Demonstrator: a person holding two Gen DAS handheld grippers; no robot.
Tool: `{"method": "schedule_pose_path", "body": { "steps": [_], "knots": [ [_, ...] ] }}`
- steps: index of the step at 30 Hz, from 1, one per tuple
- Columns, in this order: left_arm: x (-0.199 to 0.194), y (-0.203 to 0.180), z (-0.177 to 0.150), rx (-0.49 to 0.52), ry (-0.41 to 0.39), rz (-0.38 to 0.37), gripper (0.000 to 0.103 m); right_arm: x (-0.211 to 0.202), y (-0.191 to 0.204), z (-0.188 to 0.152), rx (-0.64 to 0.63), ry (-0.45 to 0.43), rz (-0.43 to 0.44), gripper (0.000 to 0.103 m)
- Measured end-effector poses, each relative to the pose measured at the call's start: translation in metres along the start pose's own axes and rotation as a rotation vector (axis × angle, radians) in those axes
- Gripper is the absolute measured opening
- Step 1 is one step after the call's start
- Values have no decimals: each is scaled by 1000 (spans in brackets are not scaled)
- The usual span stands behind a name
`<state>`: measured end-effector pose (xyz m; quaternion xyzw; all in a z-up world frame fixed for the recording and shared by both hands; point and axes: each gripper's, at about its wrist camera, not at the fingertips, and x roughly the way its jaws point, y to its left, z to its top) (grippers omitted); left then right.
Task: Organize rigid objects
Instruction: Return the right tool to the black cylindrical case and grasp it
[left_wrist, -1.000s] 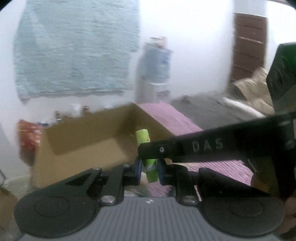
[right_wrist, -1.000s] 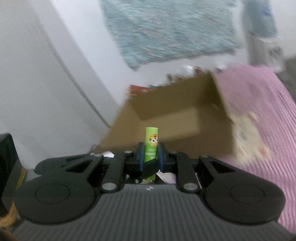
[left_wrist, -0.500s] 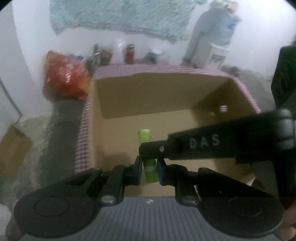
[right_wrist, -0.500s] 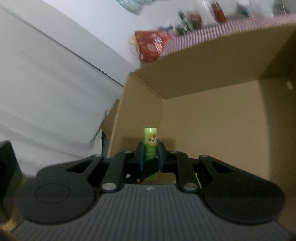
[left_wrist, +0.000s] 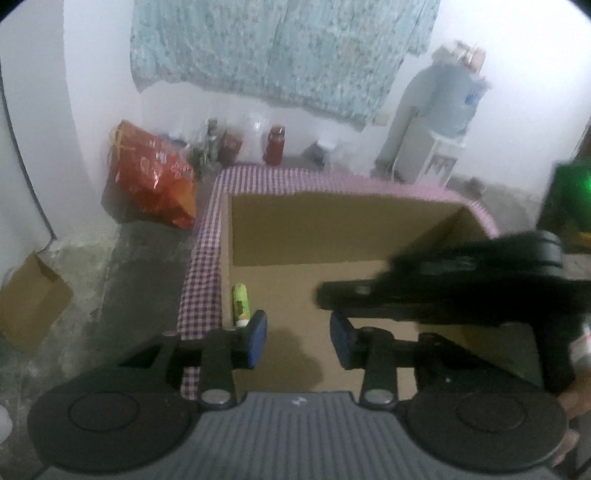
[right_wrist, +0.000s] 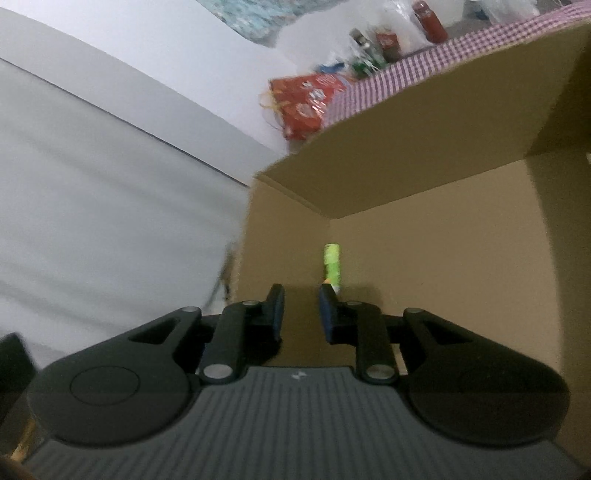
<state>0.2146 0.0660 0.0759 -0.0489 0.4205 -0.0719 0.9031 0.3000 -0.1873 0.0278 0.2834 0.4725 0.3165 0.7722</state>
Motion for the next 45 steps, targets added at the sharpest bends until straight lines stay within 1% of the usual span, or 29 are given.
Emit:
{"method": "schedule_pose_path", "body": {
  "steps": [3, 5, 7, 9, 11, 12, 13, 15, 17, 19, 22, 23, 26, 28, 29, 30, 34, 36, 38, 40, 45],
  "knots": [
    [-30, -7, -8, 22, -52, -26, 46, -46, 3, -14, -23, -36, 34, 23],
    [-51, -15, -17, 51, -89, -38, 52, -87, 3, -30, -55, -74, 54, 25],
    [-69, -25, -29, 88, -125, -60, 57, -131, 2, -51, -81, -132, 75, 29],
    [-81, -36, -43, 119, -152, -88, 59, -172, -8, -75, -90, -199, 83, 34],
    [-86, -49, -60, 144, -161, -124, 62, -204, -23, -101, -84, -260, 61, 41],
    [-85, -57, -67, 157, -161, -142, 62, -220, -35, -117, -72, -293, 36, 42],
    [-83, -66, -76, 175, -156, -164, 62, -231, -46, -132, -59, -321, 1, 43],
    [-73, -83, -92, 209, -141, -211, 63, -238, -72, -155, -7, -357, -82, 44],
    [-56, -102, -110, 244, -106, -259, 63, -237, -95, -176, 43, -375, -149, 44],
    [-36, -124, -125, 279, -58, -281, 63, -231, -114, -193, 87, -381, -206, 44],
    [-8, -155, -142, 333, 1, -300, 62, -211, -136, -200, 128, -376, -280, 45],
    [0, -162, -147, 352, 12, -305, 62, -193, -139, -199, 129, -368, -307, 45],
    [18, -186, -158, 402, 42, -314, 61, -183, -144, -197, 79, -342, -390, 45],
    [24, -198, -165, 421, 44, -313, 61, -174, -142, -192, 29, -326, -445, 45],
    [26, -202, -168, 432, 48, -306, 56, -168, -140, -191, 8, -321, -465, 45],
    [29, -204, -170, 442, 50, -302, 53, -162, -141, -189, -13, -315, -482, 45],
    [39, -218, -176, 491, 64, -291, 45, -147, -140, -182, -76, -281, -532, 43],
    [39, -219, -181, 512, 69, -287, 42, -145, -142, -184, -89, -274, -531, 41],
    [40, -222, -184, 534, 68, -279, 41, -146, -141, -187, -122, -276, -547, 37],
    [43, -226, -185, 555, 72, -264, 41, -148, -141, -192, -140, -279, -552, 36],
    [53, -238, -188, 584, 114, -266, 41, -157, -147, -201, -112, -298, -527, 36]
  ]
}}
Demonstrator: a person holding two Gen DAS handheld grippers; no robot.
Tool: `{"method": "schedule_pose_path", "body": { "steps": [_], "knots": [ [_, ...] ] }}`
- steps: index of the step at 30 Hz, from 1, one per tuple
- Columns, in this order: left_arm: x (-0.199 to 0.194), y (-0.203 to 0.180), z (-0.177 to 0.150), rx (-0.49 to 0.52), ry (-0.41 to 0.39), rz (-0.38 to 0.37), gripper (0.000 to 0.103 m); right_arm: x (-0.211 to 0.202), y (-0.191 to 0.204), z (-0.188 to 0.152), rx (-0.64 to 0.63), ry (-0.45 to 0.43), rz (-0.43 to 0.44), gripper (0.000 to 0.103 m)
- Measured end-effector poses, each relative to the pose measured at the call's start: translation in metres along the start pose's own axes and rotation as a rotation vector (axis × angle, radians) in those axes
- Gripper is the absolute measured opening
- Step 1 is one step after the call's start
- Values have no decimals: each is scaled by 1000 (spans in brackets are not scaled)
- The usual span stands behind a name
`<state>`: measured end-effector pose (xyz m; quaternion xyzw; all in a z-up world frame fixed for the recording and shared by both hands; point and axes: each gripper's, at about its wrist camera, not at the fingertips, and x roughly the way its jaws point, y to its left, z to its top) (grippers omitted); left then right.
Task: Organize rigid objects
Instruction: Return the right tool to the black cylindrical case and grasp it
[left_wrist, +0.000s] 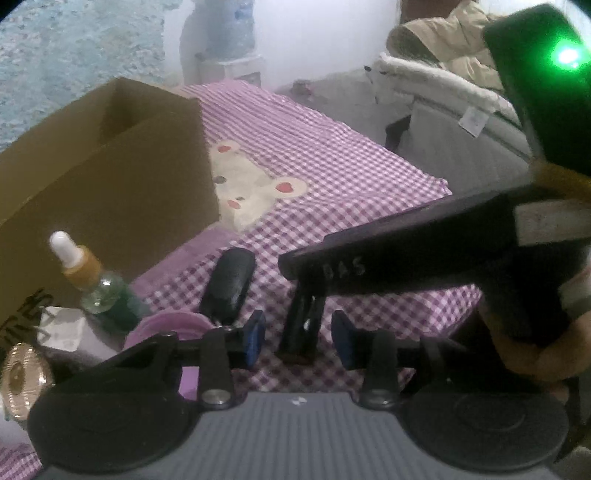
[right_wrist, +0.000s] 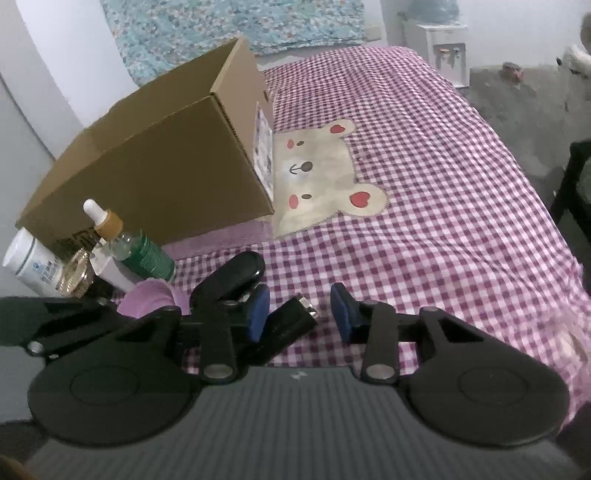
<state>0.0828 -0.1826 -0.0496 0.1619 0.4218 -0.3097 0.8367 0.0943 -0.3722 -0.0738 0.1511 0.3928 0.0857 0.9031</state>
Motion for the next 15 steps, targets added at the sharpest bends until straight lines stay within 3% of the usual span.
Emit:
{"method": "schedule_pose_path", "body": {
  "steps": [12, 15],
  "knots": [
    [16, -16, 5, 24, 21, 9, 36, -13, -26, -14, 143, 23, 97, 31],
    [15, -19, 4, 24, 10, 9, 25, -13, -25, -18, 158, 35, 123, 30]
  ]
}}
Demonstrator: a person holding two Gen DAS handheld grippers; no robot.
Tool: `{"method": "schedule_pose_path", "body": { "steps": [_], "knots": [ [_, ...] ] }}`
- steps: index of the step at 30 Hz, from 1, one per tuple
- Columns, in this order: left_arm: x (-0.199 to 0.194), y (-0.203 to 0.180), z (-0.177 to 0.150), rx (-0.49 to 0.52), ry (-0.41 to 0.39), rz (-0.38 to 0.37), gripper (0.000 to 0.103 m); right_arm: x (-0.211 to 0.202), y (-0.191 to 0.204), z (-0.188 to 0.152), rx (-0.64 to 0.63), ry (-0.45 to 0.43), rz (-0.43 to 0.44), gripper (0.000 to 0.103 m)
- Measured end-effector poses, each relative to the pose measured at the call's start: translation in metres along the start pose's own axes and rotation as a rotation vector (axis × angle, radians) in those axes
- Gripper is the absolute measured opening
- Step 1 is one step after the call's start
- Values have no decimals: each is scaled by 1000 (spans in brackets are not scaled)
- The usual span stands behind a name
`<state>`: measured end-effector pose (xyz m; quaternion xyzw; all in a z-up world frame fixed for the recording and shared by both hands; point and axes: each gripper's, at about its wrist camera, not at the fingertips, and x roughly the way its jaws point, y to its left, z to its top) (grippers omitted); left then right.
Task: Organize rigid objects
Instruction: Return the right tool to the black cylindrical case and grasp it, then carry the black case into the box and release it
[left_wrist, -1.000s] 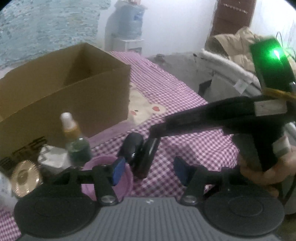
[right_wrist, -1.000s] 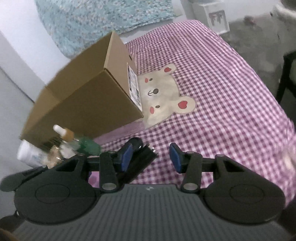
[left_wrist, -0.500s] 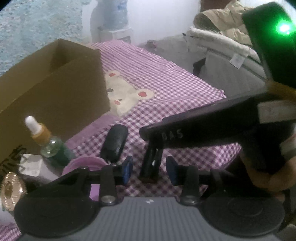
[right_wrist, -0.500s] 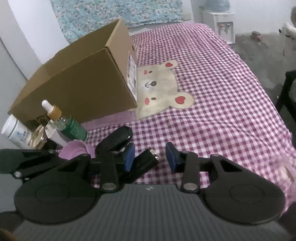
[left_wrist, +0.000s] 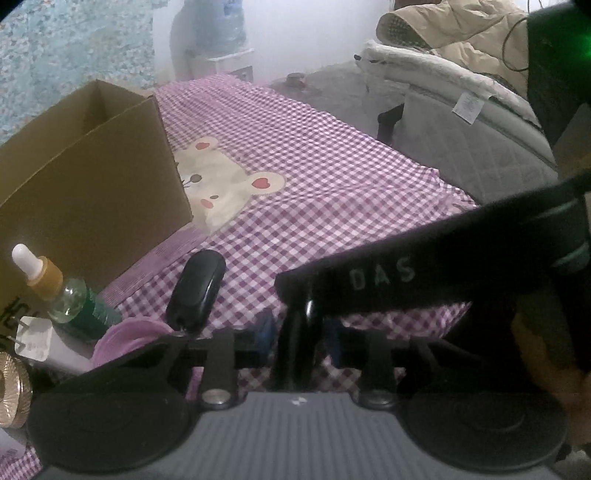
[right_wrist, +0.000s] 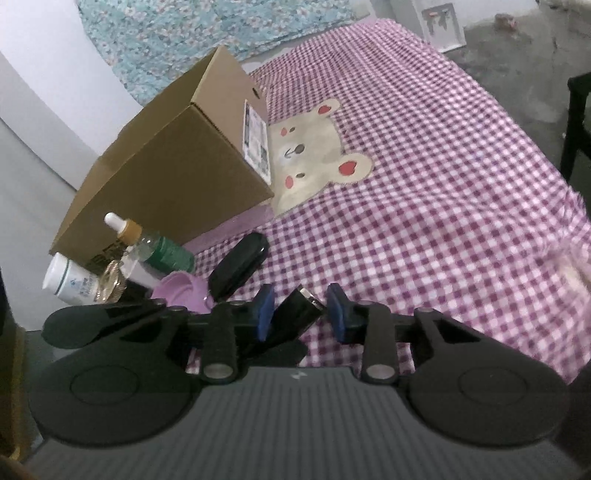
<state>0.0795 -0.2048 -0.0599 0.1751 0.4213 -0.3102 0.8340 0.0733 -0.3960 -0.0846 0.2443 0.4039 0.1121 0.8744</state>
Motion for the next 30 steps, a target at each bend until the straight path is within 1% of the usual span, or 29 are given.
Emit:
{"method": "schedule_pose_path", "body": {
  "steps": [1, 3, 6, 13, 17, 20, 24, 27, 30],
  "knots": [
    [0, -2, 0, 1, -4, 5, 23, 0, 0, -1, 2, -5, 4, 29],
    [0, -6, -1, 12, -14, 24, 22, 1, 2, -3, 3, -10, 3, 28],
    [-2, -7, -2, 6, -22, 28, 22, 0, 2, -3, 20, -12, 5, 28],
    [-12, -3, -8, -23, -65, 39, 22, -2, -15, -10, 174, 13, 119, 27],
    [-28, 2, -9, -43, -110, 45, 22, -8, -14, -10, 218, 4, 176, 26],
    [-52, 6, -7, -48, -168, 74, 22, -20, 0, -5, 189, -26, 209, 26],
    [-94, 22, 1, -75, -255, 129, 22, -39, 37, 13, 97, -76, 264, 26],
    [-129, 45, 10, -117, -311, 175, 23, -48, 74, 33, 4, -110, 327, 26],
    [-158, 76, 20, -167, -341, 214, 23, -47, 113, 57, -74, -121, 394, 26]
  ]
}}
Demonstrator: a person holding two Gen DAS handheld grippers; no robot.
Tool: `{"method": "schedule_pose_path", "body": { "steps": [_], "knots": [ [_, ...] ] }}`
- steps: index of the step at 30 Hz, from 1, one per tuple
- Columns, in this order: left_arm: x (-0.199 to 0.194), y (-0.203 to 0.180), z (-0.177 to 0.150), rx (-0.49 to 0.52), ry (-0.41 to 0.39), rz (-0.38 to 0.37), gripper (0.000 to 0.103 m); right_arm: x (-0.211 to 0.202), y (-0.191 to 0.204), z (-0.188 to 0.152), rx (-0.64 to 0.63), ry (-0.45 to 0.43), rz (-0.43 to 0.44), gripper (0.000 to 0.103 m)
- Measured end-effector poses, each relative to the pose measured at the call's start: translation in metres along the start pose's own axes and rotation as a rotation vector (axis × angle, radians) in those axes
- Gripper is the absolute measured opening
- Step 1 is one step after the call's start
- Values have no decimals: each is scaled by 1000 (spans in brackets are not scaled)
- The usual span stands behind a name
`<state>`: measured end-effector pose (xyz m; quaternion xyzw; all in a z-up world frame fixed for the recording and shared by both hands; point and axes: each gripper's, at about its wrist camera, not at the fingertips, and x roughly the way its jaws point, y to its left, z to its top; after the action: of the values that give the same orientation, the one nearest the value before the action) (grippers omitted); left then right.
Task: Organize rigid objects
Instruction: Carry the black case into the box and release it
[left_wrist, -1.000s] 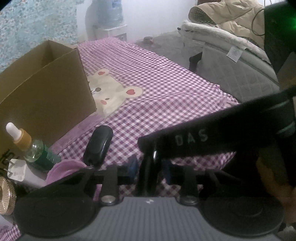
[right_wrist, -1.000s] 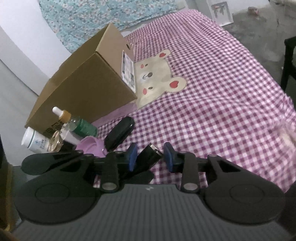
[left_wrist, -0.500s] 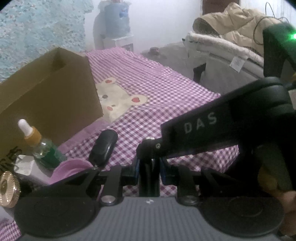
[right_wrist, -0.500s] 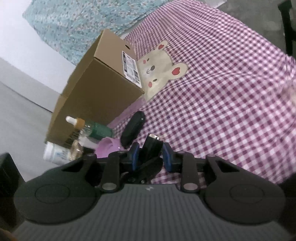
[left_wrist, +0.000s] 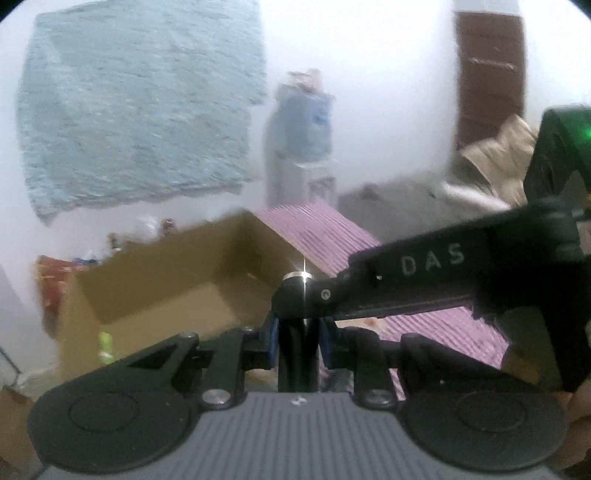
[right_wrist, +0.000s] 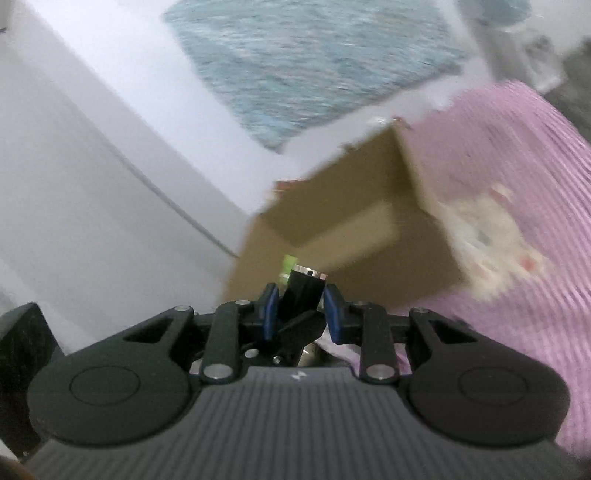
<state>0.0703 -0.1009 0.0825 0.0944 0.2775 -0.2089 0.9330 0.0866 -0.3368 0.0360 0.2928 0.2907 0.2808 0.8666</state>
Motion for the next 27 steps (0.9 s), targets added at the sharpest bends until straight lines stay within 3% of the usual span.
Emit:
{"method": "schedule_pose_path", "body": {
  "steps": [7, 13, 20, 24, 27],
  "knots": [
    [15, 73, 43, -73, 47, 104, 23, 83, 46, 62, -61, 93, 91, 26],
    [75, 141, 50, -187, 224, 96, 23, 181, 39, 92, 40, 255, 48, 26],
    [137, 203, 28, -308, 404, 107, 23, 284, 17, 94, 200, 412, -23, 25],
    [157, 220, 25, -313, 434, 157, 23, 319, 14, 89, 223, 426, -44, 26],
    [155, 224, 25, -328, 421, 152, 30, 336, 17, 89, 221, 415, -53, 27]
  ]
}}
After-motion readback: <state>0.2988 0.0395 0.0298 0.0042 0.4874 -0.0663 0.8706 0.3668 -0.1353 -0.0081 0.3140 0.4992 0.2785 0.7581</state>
